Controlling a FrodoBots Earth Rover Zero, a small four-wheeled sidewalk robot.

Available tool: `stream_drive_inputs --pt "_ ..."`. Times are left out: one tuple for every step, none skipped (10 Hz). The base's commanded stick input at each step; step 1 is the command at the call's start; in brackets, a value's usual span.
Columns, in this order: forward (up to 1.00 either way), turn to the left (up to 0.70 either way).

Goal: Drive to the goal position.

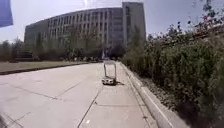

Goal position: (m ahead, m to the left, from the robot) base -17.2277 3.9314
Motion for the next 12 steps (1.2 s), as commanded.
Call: stream_drive_inputs --pt "0.00 0.70" --pt "0.00 0.70" --pt "0.00 0.70" --pt "0.00 0.70" --pt "0.00 0.70" --pt "0.00 0.70" --pt "0.00 0.70" --pt "0.00 0.70" --pt "0.00 0.70" --pt "0.00 0.70" --pt "0.00 0.70" --pt "0.00 0.70"
